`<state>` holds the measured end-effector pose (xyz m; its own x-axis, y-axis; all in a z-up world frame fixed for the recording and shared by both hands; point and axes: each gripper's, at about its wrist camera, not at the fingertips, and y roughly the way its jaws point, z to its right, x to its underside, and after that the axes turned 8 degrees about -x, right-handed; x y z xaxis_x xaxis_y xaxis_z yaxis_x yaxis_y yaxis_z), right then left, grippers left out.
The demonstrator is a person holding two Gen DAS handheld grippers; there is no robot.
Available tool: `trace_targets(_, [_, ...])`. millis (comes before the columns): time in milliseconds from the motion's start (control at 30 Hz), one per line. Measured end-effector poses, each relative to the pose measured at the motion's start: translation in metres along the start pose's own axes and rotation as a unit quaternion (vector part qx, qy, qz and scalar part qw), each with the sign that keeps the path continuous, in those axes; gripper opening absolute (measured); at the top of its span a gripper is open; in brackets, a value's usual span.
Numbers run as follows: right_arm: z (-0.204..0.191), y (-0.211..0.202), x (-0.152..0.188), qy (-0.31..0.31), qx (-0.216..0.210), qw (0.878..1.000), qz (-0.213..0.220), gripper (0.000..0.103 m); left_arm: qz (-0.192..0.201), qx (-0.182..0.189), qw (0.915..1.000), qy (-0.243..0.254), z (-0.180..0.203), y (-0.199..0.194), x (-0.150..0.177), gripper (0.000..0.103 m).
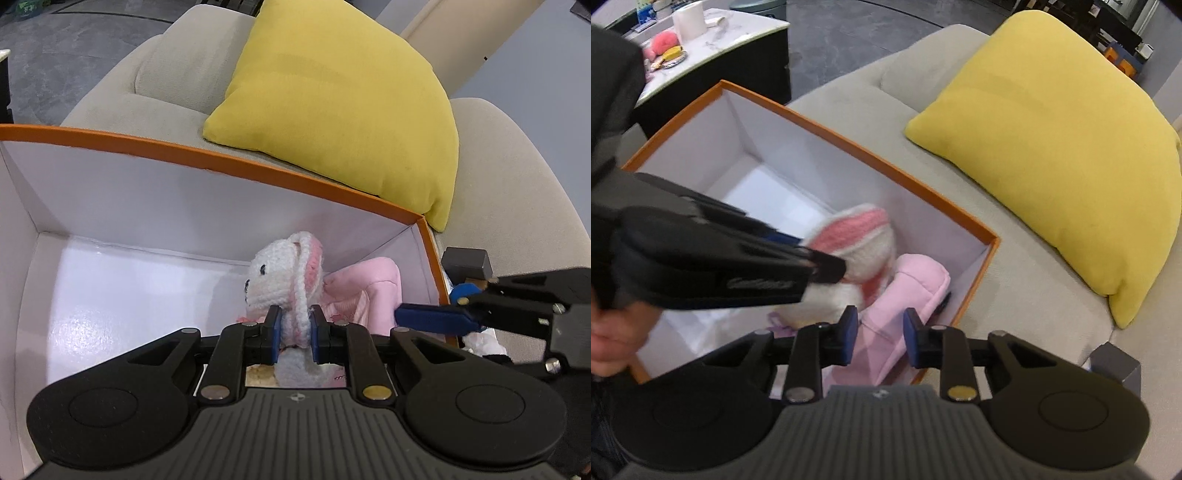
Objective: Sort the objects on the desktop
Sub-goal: 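Carry bunny and pink pouch into the shoebox and open both tools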
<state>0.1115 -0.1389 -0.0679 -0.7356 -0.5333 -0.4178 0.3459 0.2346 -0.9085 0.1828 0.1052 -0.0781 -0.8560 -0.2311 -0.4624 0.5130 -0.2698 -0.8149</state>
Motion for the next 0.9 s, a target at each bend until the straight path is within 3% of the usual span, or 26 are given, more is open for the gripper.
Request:
trace_targets(467, [0.01,0.021,-0.012,-0.022,0.018,1.0,0.007,0.024,-0.009,0.035,0.9993,-0.013,0.0,0.018,-0.006,0.017])
trace_targets(567, [0.008,0.016,-0.01,-0.032,0.013,0.999,0.013,0.029,-0.016,0.038,0.9989,-0.024,-0.004,0.016,-0.006,0.018])
trace_targets(633, [0.003,0.012,-0.008,-0.045,0.017,0.999,0.016,0.037,-0.017,0.037,0.9988,-0.026,-0.003,0.015,-0.008,0.022])
trace_targets(800, [0.0,-0.001,0.0,-0.054,0.017,0.998,0.029,0.041,-0.018,0.041,0.9986,-0.027,-0.001,0.011,-0.009,0.043])
trace_targets(900, [0.004,-0.015,0.005,-0.042,0.004,0.998,0.045,0.042,-0.017,0.039,0.9988,-0.025,-0.001,0.01,-0.008,0.047])
